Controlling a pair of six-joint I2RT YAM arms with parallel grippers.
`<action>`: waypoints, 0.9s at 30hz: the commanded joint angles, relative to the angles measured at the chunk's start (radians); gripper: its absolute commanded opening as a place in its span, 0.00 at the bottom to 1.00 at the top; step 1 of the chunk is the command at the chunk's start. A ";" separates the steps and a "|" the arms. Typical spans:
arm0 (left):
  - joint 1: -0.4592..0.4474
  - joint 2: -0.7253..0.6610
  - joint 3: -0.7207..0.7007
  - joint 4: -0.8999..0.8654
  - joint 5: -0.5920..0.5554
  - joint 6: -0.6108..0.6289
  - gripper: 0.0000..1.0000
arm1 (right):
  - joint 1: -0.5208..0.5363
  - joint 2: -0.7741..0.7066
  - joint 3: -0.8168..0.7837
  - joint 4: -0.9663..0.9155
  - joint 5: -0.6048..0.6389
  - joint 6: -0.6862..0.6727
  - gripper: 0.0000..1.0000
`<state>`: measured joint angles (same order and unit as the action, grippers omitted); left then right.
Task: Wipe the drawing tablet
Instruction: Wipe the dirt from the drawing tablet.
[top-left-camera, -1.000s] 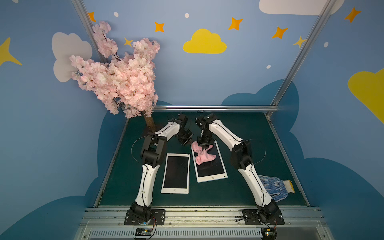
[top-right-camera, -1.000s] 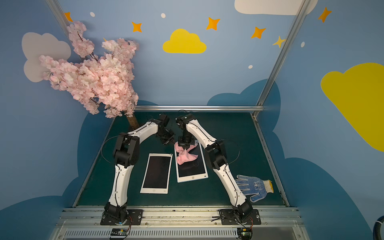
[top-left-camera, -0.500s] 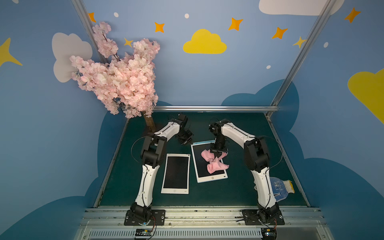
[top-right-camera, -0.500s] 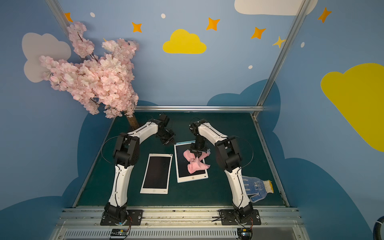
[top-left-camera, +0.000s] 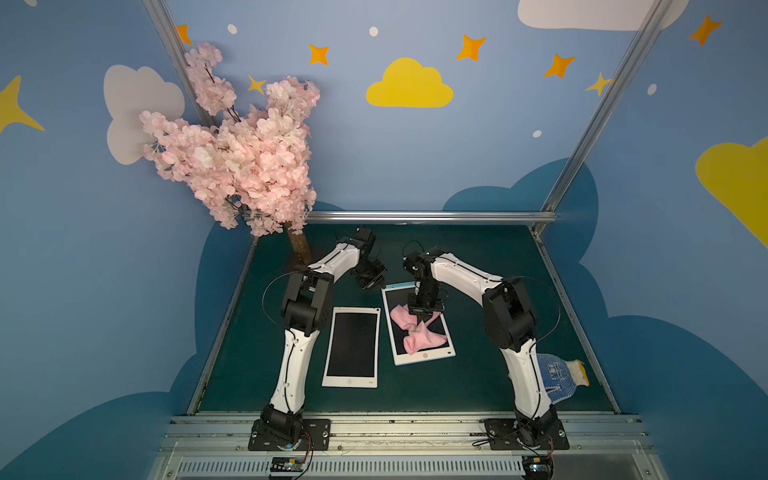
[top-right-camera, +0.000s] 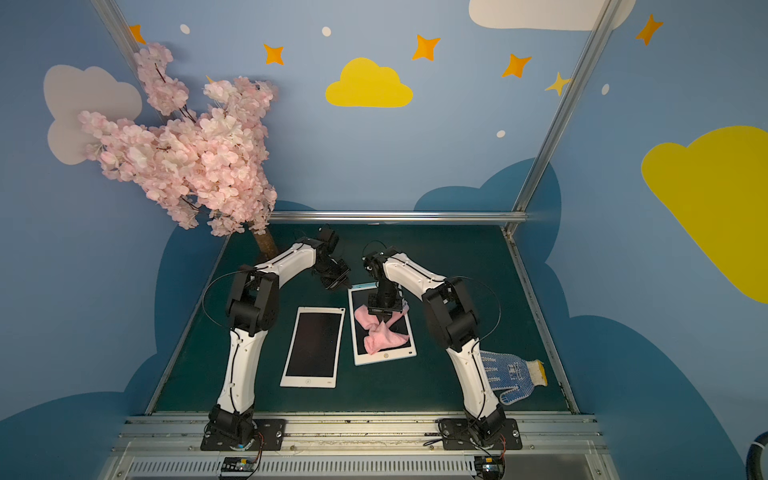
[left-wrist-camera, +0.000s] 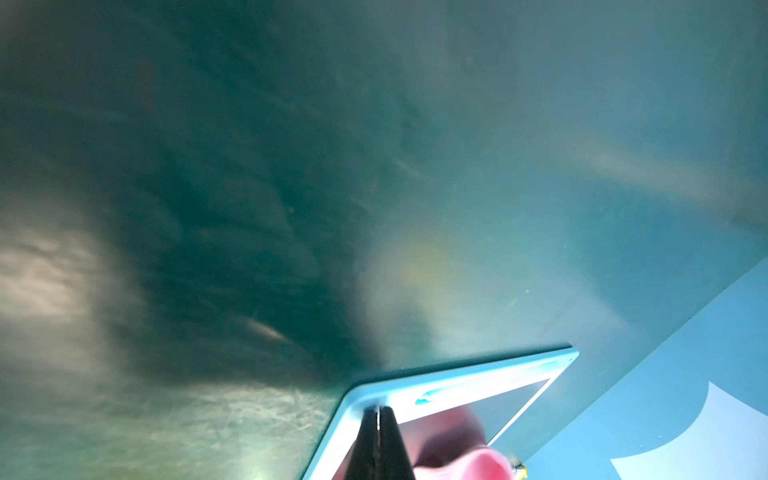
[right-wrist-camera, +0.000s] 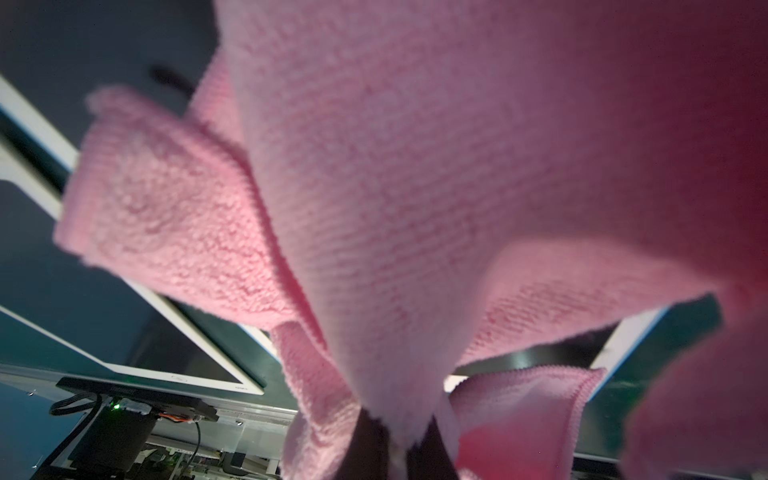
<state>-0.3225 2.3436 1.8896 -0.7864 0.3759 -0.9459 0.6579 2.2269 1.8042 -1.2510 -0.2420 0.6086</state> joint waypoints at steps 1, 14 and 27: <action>0.004 -0.012 0.000 -0.024 -0.002 0.013 0.07 | -0.063 -0.063 -0.081 0.007 0.019 -0.001 0.00; 0.003 -0.015 -0.019 -0.016 -0.002 0.016 0.07 | 0.058 -0.185 -0.282 0.101 0.049 0.003 0.00; 0.002 -0.021 -0.029 -0.016 -0.002 0.023 0.07 | 0.065 -0.187 -0.360 0.155 0.025 0.004 0.00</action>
<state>-0.3225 2.3428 1.8812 -0.7780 0.3786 -0.9405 0.7799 2.0914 1.5238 -1.0893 -0.2497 0.6060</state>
